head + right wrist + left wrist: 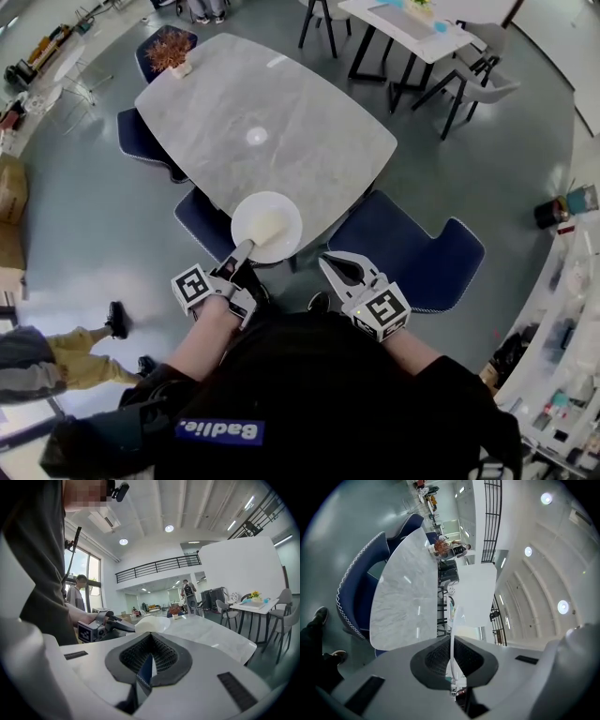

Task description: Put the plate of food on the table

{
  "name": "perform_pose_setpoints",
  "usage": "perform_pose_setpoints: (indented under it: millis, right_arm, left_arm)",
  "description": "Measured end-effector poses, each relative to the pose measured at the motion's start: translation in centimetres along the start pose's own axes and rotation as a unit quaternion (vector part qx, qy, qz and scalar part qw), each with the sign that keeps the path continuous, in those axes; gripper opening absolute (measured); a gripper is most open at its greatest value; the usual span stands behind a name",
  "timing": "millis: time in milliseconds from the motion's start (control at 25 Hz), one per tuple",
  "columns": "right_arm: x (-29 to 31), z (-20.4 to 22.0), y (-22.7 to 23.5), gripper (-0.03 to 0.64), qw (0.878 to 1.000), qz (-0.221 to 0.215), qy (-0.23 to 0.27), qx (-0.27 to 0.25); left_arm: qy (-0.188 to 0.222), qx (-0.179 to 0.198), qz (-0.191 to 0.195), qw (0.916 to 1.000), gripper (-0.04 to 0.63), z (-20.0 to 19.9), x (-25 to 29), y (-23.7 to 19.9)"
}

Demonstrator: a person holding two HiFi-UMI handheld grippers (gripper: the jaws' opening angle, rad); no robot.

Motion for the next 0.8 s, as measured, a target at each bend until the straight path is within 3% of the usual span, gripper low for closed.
perform_pose_setpoints:
  millis: [200, 800]
  right_arm:
    - [0.5, 0.1, 0.1, 0.011, 1.0, 0.013, 0.002, -0.009]
    - [4.6, -1.1, 1.2, 0.011, 0.992, 0.126, -0.011, 0.019]
  left_arm:
    - [0.001, 0.003, 0.013, 0.9999, 0.018, -1.2, 1.1, -1.3]
    - [-0.058, 0.004, 0.012, 0.9983, 0.018, -10.5, 10.7, -9.9]
Point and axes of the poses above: the fingertips, and each gripper's own axes: x forward along the fingers, y to its right, z out of its underside, the point moved 10 cm from there along -x, backward along the fingers, and after that the axes turned 13 degrees about x, right-handed, at the moved point
